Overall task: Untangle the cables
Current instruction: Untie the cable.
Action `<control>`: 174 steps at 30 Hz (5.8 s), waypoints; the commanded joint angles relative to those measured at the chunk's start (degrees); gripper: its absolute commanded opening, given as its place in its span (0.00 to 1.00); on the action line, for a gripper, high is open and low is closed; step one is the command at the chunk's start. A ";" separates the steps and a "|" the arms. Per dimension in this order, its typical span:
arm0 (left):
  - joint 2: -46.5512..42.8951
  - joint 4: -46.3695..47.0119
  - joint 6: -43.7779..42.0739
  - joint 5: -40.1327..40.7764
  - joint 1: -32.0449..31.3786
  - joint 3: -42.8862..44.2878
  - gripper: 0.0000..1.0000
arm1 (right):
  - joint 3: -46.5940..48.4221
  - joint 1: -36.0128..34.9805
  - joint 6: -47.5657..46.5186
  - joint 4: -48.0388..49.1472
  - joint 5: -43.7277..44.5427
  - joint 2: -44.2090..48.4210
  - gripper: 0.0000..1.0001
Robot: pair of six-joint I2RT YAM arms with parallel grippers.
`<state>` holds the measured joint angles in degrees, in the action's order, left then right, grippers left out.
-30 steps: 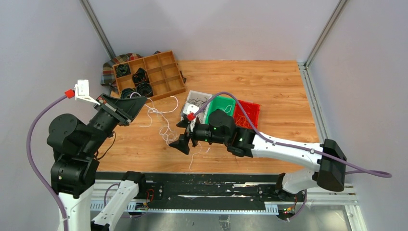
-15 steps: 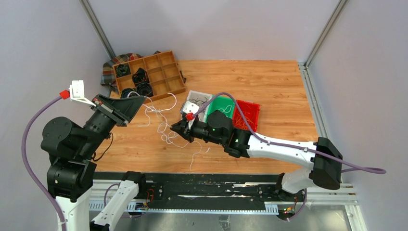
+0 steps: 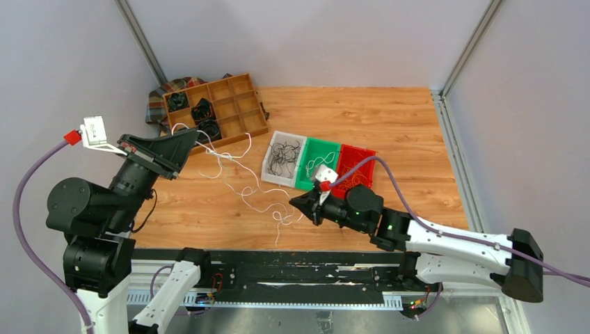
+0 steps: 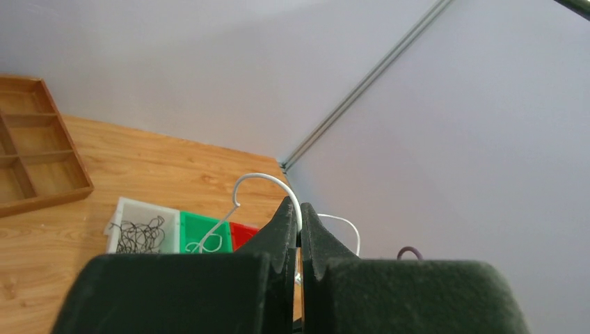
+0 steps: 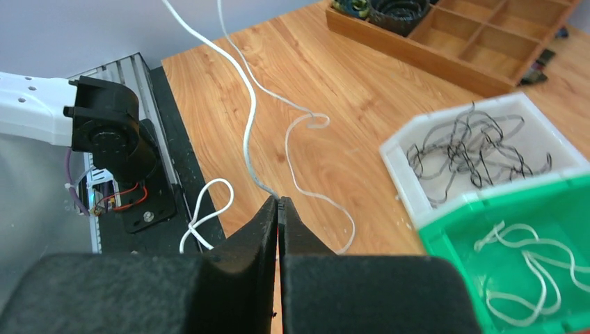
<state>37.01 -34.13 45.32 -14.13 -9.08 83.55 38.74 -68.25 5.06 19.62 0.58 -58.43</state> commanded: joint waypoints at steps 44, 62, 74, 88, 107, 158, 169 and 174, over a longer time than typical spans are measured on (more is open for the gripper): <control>-1.51 13.43 -4.50 -18.33 0.38 -2.07 0.00 | 26.12 3.56 5.35 5.90 -9.67 -11.93 0.71; -0.65 11.48 -1.59 -18.61 0.38 -0.60 0.01 | 21.88 -8.56 -24.95 30.50 0.29 -15.23 0.69; -0.23 9.51 -1.80 -17.65 0.38 -0.53 0.01 | 24.57 -10.58 -28.86 32.68 2.58 -17.07 0.22; -0.36 7.18 -3.72 -16.04 0.38 -0.74 0.01 | 22.98 -10.68 -28.46 31.40 8.03 -13.32 0.01; -0.32 5.06 -6.09 -14.44 0.38 0.63 0.01 | 17.94 -9.42 -24.86 32.96 14.24 -5.33 0.01; 0.51 4.42 -7.18 -14.52 0.36 2.28 0.01 | 39.11 -13.40 -71.18 -15.60 3.39 -14.16 0.60; 0.51 3.81 -7.80 -14.35 0.38 2.50 0.00 | 35.90 -16.51 -78.88 -3.03 10.08 -15.85 0.12; 0.43 3.88 -7.76 -14.30 0.38 2.25 0.00 | 36.98 -16.50 -75.51 -3.71 11.95 -14.55 0.01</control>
<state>36.97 -30.35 38.02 -28.27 -9.08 84.82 74.37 -84.01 -70.37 13.47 9.45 -74.78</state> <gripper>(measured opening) 0.018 0.014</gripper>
